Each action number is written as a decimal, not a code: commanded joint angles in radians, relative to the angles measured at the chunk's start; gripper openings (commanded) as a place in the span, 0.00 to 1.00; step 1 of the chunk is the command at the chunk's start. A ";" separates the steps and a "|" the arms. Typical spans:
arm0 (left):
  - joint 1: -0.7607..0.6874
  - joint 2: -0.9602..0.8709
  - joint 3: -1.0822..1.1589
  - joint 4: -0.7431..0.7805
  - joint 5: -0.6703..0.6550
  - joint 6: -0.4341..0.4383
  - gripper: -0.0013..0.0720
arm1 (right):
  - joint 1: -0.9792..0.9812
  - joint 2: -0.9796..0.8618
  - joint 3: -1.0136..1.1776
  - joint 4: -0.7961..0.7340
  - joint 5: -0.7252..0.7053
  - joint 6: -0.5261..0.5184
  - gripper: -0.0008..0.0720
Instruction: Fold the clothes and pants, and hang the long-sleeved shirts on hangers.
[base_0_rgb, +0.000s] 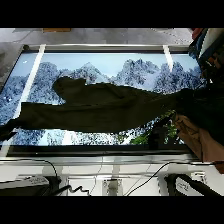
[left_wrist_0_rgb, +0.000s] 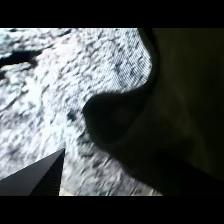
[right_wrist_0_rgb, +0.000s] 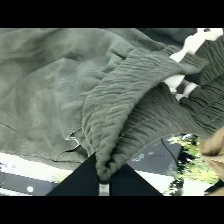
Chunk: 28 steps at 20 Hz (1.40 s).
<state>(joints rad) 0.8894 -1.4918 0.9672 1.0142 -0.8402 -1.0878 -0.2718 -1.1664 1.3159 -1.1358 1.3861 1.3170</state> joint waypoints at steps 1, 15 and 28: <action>-0.057 -0.035 -0.004 -0.047 0.136 0.019 0.83 | 0.000 0.001 0.000 0.034 -0.006 0.002 0.05; -0.083 0.076 0.259 0.121 -0.097 -0.021 0.04 | 0.000 0.001 0.000 -0.011 -0.018 0.079 0.05; -0.078 0.175 0.322 0.714 -0.461 -0.098 0.04 | 0.000 0.460 -0.587 -0.101 0.116 0.186 0.05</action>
<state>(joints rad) 0.8101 -1.3243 1.2907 1.6428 -1.2793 -1.1954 -0.2718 -0.8299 0.8883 -1.2259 1.4914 1.4525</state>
